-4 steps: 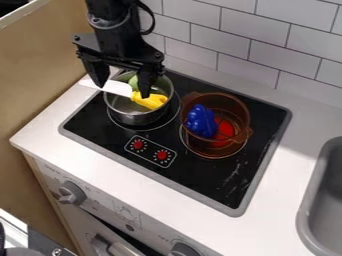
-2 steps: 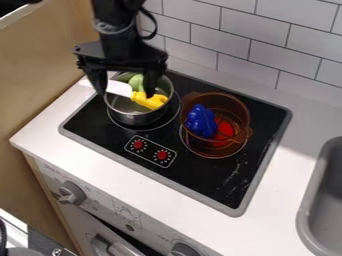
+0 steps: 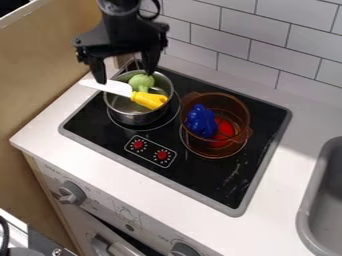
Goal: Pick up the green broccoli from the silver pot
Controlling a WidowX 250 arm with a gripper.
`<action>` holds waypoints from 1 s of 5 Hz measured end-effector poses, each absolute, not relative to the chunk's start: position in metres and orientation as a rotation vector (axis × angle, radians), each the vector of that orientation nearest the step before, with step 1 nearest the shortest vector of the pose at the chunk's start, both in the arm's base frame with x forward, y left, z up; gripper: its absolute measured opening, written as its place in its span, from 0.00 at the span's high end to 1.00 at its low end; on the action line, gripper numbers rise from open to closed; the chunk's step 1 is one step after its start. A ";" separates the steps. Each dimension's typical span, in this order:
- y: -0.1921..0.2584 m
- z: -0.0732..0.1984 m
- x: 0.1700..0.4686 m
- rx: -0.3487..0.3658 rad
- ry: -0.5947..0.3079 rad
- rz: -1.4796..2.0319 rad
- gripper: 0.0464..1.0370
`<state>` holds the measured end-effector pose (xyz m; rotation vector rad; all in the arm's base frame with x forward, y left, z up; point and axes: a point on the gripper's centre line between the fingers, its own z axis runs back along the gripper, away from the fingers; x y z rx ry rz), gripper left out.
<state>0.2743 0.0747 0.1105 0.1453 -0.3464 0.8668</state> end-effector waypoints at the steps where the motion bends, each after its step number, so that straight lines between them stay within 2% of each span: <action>1: 0.083 0.111 0.276 0.131 -0.389 0.967 0.04; 3: 0.098 0.098 0.270 0.092 -0.489 1.328 0.04; 5: 0.101 0.104 0.260 0.143 -0.487 1.629 0.04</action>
